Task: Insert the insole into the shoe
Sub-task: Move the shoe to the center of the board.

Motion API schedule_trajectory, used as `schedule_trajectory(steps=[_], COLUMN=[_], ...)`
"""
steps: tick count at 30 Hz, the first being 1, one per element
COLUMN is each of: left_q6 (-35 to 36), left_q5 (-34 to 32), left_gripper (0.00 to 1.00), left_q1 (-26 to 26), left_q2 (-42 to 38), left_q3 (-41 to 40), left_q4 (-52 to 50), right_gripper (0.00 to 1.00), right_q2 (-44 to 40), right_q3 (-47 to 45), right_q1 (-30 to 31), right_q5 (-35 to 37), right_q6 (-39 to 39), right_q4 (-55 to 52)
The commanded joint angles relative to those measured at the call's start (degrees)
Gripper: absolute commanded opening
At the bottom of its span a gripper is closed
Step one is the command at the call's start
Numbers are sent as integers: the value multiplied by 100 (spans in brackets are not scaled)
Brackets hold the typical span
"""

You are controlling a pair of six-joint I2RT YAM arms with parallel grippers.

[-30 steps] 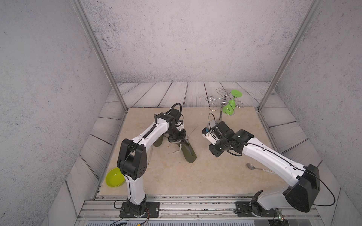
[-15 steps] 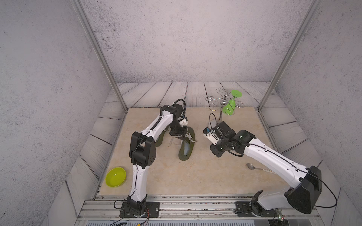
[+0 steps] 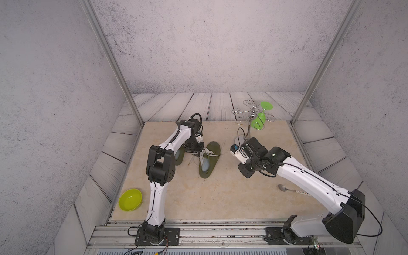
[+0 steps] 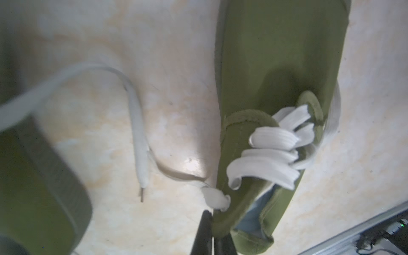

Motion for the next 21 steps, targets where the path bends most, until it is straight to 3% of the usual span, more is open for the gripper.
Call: schedule_trajectory(steps=[1,12,21], left_q6=[192,-1180,-1289], left_q5=[-745,-507,19], left_gripper=[0,0,0], left_q1=[155,946,1043], left_q2=[220,-603,-634], left_q3=[236,-856,-633], left_q4=[-323,965,1259], right_gripper=[24,25,26], right_q2=[-120,-76,254], right_q3=[24,-101,-353], right_q1=[3,10,45], right_q5=[-52,-282,-387], right_q6=[-16,96,55], right_q4=[-178,37,464])
